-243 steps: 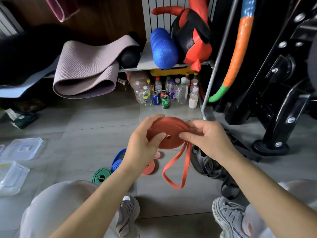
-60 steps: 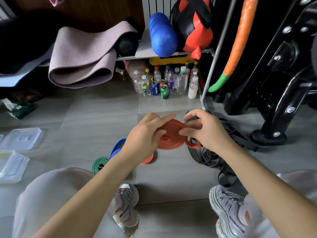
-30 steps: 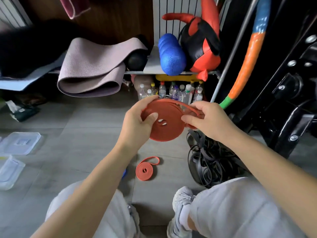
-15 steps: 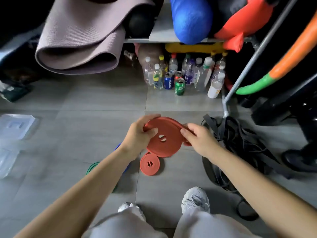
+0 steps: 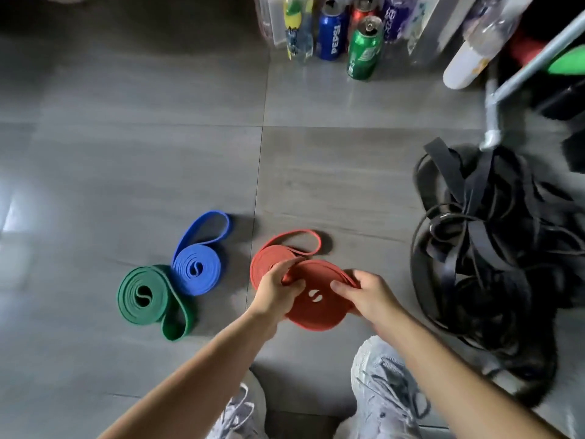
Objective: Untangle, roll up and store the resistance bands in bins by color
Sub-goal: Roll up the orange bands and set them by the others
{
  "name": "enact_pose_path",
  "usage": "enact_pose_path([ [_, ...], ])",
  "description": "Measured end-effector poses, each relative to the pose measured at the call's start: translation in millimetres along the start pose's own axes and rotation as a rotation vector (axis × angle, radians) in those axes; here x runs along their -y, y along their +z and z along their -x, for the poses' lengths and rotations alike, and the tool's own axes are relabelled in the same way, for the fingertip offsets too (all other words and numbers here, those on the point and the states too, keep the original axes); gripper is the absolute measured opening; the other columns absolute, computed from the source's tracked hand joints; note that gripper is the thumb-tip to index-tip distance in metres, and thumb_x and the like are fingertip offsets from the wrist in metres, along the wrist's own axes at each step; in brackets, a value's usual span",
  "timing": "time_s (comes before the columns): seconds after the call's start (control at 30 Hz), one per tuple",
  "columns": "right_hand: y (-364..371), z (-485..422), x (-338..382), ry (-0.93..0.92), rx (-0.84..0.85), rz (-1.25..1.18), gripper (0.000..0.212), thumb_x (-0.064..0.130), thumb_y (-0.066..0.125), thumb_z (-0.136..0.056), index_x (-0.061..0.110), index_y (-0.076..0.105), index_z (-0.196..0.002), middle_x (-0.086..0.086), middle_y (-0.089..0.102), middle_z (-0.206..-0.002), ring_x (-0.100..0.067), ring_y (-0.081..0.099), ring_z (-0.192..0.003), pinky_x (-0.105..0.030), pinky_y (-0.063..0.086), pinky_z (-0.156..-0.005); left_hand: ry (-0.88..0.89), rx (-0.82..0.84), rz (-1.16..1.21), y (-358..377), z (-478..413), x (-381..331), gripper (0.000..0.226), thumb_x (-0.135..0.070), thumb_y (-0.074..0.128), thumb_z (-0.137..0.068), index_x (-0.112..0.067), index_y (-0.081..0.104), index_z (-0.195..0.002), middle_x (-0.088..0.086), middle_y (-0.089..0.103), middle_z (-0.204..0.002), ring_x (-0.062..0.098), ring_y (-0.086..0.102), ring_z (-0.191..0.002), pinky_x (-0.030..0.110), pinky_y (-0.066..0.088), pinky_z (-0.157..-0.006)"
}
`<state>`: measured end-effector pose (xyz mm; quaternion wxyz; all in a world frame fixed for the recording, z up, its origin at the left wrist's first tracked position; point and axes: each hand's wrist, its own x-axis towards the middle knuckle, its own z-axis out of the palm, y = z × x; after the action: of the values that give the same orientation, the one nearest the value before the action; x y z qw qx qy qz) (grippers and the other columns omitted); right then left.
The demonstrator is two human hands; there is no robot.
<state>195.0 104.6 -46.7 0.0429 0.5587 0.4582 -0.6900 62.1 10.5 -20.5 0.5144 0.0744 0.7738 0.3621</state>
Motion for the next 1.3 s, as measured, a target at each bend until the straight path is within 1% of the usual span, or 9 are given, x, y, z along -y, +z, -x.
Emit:
enact_pose_path([
  [0.17,-6.8,-34.2,-14.6,0.074,-0.007,-0.125,0.012,0.004,0.064,-0.086,0.016,0.062,-0.082,-0.004,0.066,-0.079,-0.016,0.061,-0.072,-0.036,0.052,-0.073,0.164,0.001,-0.331,3.0,-38.7,11.1,0.040,-0.015,0.059,-0.089,-0.019,0.054,-0.128,0.005,0.056,-0.124,0.019,0.051,-0.115,0.032,0.039,-0.101],
  [0.3,-22.6,-53.9,-13.7,0.074,-0.073,-0.188,0.021,0.000,0.060,-0.087,0.014,0.053,-0.072,0.000,0.061,-0.067,-0.009,0.057,-0.058,-0.026,0.049,-0.057,0.254,-0.178,-0.661,-6.7,-75.1,8.3,0.044,-0.025,0.051,-0.092,-0.018,0.045,-0.136,0.007,0.044,-0.137,0.026,0.035,-0.127,0.030,0.026,-0.103],
  [0.4,-38.7,-65.5,-6.3,0.026,-0.114,-0.196,0.019,0.002,0.061,-0.086,0.013,0.055,-0.071,0.002,0.064,-0.063,-0.007,0.058,-0.055,-0.025,0.050,-0.055,0.211,-0.166,-0.819,-13.1,-95.8,7.7,0.055,-0.027,0.050,-0.091,-0.018,0.033,-0.143,0.005,0.036,-0.144,0.029,0.029,-0.131,0.037,0.028,-0.104],
  [0.53,-54.4,-78.6,7.0,0.010,-0.148,-0.271,0.008,0.005,0.062,-0.087,0.010,0.058,-0.082,-0.005,0.064,-0.079,-0.013,0.060,-0.067,-0.028,0.056,-0.064,0.138,-0.069,-0.923,-10.7,-107.7,6.7,0.052,-0.033,0.052,-0.089,-0.026,0.037,-0.139,0.007,0.041,-0.135,0.030,0.032,-0.127,0.041,0.033,-0.100],
  [0.7,-55.3,-95.7,18.1,0.008,-0.199,-0.289,0.011,0.006,0.062,-0.088,0.014,0.060,-0.081,-0.002,0.065,-0.079,-0.008,0.063,-0.064,-0.031,0.054,-0.069,0.259,0.022,-1.097,-10.8,-103.6,7.8,0.033,-0.039,0.050,-0.091,-0.033,0.053,-0.124,0.005,0.042,-0.124,0.030,0.034,-0.120,0.041,0.035,-0.096],
  [0.87,-43.1,-107.3,21.1,-0.013,-0.188,-0.168,0.011,0.008,0.064,-0.087,0.016,0.062,-0.080,-0.002,0.066,-0.081,-0.014,0.061,-0.073,-0.036,0.054,-0.077,0.368,0.093,-1.216,-14.9,-98.0,14.3,0.034,-0.038,0.046,-0.092,-0.041,0.051,-0.126,0.001,0.038,-0.130,0.031,0.032,-0.119,0.045,0.034,-0.099],
  [1.07,-31.1,-115.8,14.0,-0.020,-0.194,0.088,0.007,0.019,0.070,-0.083,0.019,0.065,-0.078,-0.009,0.069,-0.091,-0.023,0.062,-0.083,-0.049,0.053,-0.088,0.383,0.094,-1.200,-13.4,-91.8,19.7,0.049,-0.039,0.048,-0.090,-0.031,0.040,-0.138,0.002,0.035,-0.139,0.031,0.027,-0.128,0.043,0.030,-0.105],
  [1.17,-20.5,-112.3,7.1,-0.041,-0.220,0.260,0.013,0.024,0.069,-0.083,0.012,0.065,-0.080,-0.010,0.068,-0.085,-0.022,0.059,-0.078,-0.042,0.051,-0.079,0.345,0.061,-1.129,-8.0,-90.8,19.2,0.060,-0.042,0.050,-0.088,-0.025,0.029,-0.141,0.003,0.038,-0.139,0.031,0.029,-0.128,0.048,0.028,-0.106],
  [1.3,-10.0,-108.2,5.3,-0.122,-0.420,0.527,0.024,0.030,0.067,-0.082,0.007,0.062,-0.078,-0.013,0.065,-0.083,-0.028,0.057,-0.078,-0.031,0.035,-0.063,0.415,0.112,-1.290,-3.5,-88.7,22.4,0.062,-0.047,0.046,-0.090,-0.041,0.016,-0.144,0.000,0.032,-0.142,0.037,0.025,-0.130,0.052,0.030,-0.103],
])
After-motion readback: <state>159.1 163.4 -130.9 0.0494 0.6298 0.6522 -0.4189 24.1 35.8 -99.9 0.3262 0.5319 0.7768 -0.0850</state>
